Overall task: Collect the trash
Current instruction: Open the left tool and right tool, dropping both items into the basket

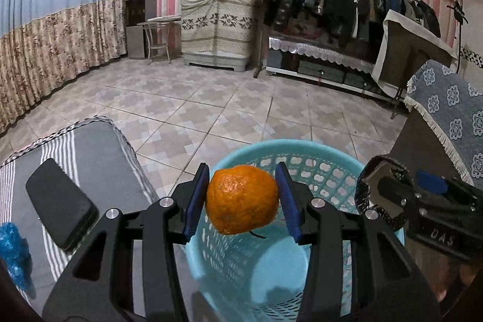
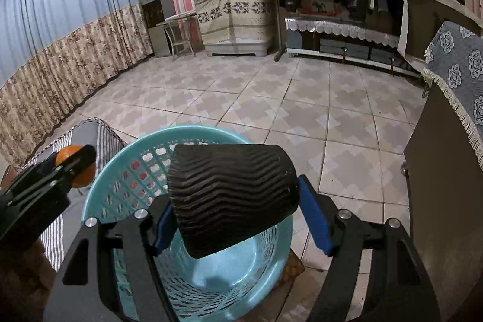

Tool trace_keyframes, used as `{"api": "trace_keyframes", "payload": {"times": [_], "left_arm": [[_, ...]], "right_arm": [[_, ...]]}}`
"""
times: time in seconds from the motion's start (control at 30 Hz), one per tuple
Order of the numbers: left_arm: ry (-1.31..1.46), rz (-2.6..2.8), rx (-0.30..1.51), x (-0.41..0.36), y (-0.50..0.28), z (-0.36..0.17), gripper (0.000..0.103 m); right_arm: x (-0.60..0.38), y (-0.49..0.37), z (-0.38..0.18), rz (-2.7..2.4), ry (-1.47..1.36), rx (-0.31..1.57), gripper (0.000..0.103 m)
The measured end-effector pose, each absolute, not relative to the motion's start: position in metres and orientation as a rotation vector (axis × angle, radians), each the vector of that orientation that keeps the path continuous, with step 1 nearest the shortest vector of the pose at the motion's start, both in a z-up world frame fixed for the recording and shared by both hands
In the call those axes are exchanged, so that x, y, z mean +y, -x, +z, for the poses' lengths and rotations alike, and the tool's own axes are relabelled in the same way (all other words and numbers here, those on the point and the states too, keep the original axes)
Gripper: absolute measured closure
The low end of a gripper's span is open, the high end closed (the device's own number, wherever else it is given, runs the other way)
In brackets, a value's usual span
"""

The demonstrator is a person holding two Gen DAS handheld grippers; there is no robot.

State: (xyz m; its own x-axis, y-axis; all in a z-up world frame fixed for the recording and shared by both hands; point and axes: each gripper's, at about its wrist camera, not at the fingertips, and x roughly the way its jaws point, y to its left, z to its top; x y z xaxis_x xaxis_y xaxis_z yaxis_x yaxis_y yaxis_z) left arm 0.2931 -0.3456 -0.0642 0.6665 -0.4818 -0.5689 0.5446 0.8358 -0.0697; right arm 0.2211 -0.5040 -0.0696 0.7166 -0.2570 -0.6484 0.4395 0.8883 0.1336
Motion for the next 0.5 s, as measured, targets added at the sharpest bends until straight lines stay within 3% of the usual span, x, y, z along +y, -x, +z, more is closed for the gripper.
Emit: {"api": "trace_keyframes", "payload": {"times": [0.03,0.07,0.17,0.37,0.5], "left_arm": [[-0.117,-0.578,0.610,-0.348,-0.294,-0.065,0.054],[-0.125,-0.572,0.608,-0.349,-0.295,-0.065,0.044],[-0.131,-0.544,0.598,-0.347,-0.295,-0.060,0.033],[-0.121,-0.444,0.529,-0.320,-0.294,-0.037,0.016],[-0.105,-0.396,0.506,-0.300,-0.295,-0.023,0.012]], "right_arm": [[-0.502,-0.221,-0.069,-0.388,-0.286,0.667,0.032],[-0.502,-0.221,-0.068,-0.386,-0.283,0.666,0.032],[-0.499,-0.222,-0.067,-0.383,-0.268,0.665,0.032],[-0.496,-0.222,-0.065,-0.379,-0.258,0.656,0.032],[-0.484,-0.226,-0.063,-0.372,-0.227,0.646,0.032]]}}
